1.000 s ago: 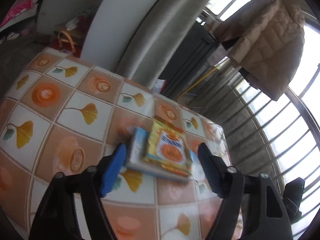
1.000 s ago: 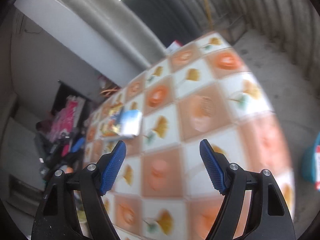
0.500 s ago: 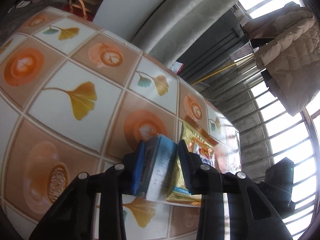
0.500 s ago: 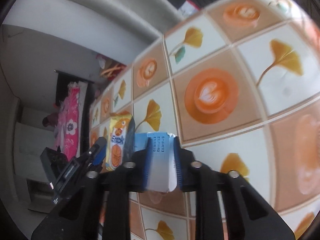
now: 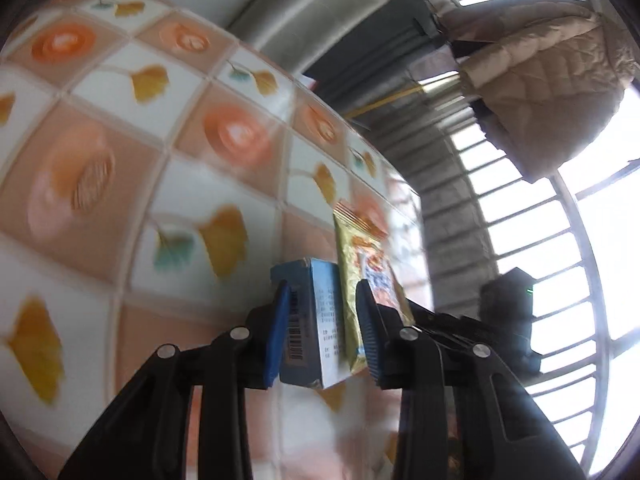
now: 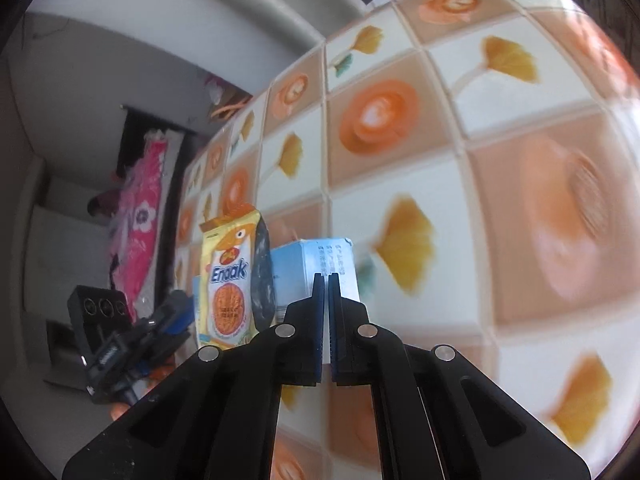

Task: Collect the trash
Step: 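Grasp the blue box with the right gripper while the left gripper grasps the Enaak packet, then lift the blue box and Enaak packet off the table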

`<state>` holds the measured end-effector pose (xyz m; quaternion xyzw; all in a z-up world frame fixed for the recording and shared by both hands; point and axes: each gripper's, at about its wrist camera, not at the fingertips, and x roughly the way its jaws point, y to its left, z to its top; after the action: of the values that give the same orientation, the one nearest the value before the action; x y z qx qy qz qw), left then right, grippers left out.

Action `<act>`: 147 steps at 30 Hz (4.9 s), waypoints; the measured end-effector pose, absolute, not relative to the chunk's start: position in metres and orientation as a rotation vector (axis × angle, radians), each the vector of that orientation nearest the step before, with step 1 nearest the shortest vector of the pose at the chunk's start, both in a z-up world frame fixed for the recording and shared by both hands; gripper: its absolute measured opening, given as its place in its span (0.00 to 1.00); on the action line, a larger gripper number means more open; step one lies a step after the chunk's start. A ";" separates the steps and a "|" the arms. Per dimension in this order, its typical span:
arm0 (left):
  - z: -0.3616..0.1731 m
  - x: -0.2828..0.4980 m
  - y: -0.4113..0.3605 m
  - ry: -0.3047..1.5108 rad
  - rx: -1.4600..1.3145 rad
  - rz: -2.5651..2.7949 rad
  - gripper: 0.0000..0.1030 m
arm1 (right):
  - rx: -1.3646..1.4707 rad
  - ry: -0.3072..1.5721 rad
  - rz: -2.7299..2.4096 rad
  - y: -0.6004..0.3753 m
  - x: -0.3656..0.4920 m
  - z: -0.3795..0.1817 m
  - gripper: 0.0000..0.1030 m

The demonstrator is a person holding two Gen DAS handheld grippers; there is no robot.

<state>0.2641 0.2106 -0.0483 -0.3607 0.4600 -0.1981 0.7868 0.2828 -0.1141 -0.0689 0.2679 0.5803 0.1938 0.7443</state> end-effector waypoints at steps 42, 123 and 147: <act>-0.063 0.210 0.136 1.046 -0.642 -0.590 0.15 | 0.775 1.203 0.339 -0.178 0.132 -0.068 0.38; 0.016 0.149 0.117 0.720 -0.127 -0.296 0.05 | 0.261 1.145 0.237 -0.094 0.153 -0.053 0.68; 0.038 0.131 0.061 0.645 0.030 -0.347 0.05 | 0.463 1.067 0.267 -0.147 0.136 -0.031 0.68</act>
<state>0.1307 0.0613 0.0378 0.0146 0.3155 -0.1698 0.9335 0.1360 -0.1469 -0.0315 0.2182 0.5023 0.1255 0.8272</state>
